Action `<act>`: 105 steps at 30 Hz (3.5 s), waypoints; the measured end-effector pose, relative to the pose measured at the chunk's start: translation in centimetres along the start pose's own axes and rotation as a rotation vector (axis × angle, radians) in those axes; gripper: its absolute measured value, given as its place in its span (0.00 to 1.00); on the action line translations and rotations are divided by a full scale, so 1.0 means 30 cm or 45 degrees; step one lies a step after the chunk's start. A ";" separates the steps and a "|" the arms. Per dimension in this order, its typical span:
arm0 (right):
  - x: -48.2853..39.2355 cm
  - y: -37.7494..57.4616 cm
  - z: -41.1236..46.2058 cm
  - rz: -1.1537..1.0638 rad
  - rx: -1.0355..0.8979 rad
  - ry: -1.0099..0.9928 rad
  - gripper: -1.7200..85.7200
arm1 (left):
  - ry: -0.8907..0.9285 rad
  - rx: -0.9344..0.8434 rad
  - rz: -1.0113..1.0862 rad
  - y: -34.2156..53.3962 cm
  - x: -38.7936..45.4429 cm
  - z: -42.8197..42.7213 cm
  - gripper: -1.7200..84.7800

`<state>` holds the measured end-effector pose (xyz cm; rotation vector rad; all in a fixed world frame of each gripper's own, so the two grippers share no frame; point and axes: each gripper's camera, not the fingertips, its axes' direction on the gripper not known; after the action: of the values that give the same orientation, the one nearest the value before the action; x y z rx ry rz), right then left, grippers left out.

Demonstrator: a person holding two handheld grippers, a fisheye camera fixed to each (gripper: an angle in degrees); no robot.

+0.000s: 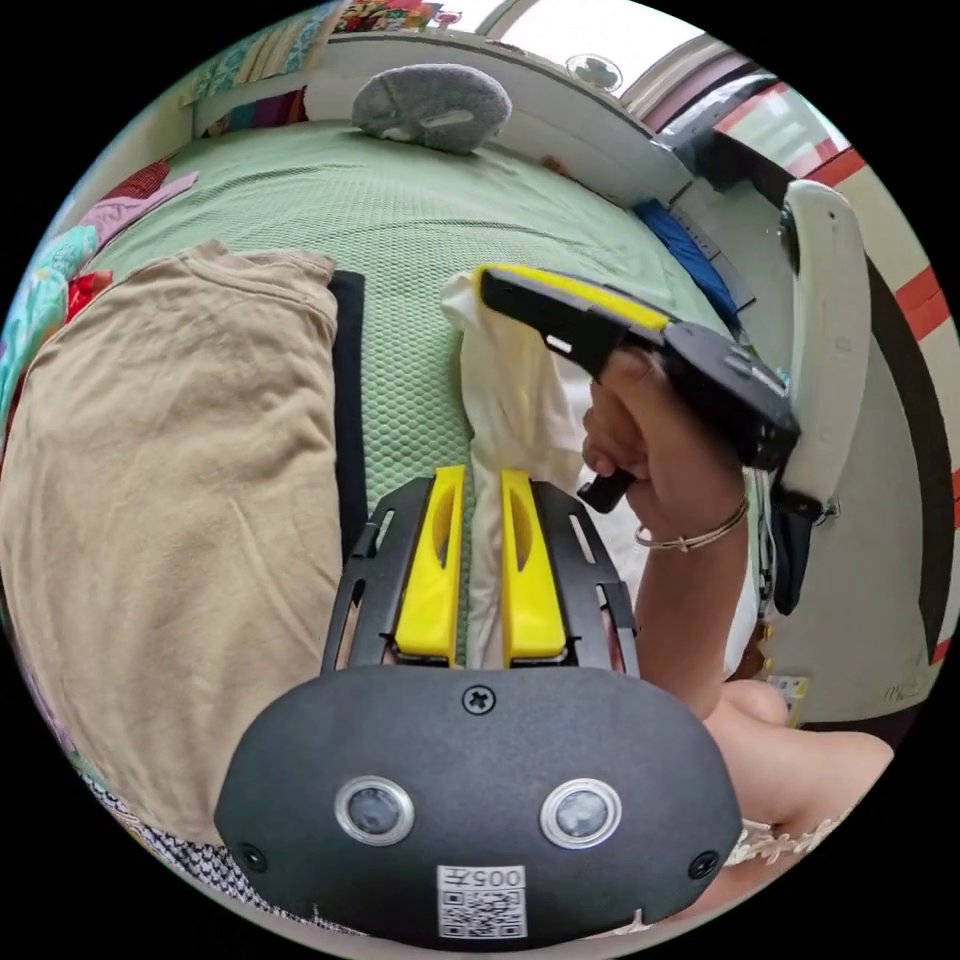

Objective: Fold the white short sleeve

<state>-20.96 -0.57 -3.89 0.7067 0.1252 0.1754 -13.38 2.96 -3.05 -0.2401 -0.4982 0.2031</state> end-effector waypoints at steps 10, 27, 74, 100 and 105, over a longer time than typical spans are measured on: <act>0.320 0.049 0.071 0.425 -0.072 -0.075 0.01 | -0.212 -0.014 -0.112 0.028 -0.005 -0.007 0.03; 0.208 -0.008 0.121 0.226 -0.256 0.082 0.06 | -0.220 -0.071 -0.056 0.047 0.060 0.022 0.05; 0.126 -0.469 0.154 -0.032 -0.297 -0.331 0.01 | 0.034 0.083 -0.150 0.041 -0.047 -0.134 0.02; 0.737 0.215 -0.618 0.093 -0.332 0.269 0.02 | 0.105 -0.079 0.309 0.004 0.753 -0.090 0.01; 1.126 0.369 -0.788 0.542 -0.319 0.151 0.07 | 0.258 -0.083 0.428 -0.011 0.999 -0.043 0.01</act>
<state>6.67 29.52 -16.33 0.4651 0.0627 0.6306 13.05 9.88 9.32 -0.4036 -0.2606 0.4853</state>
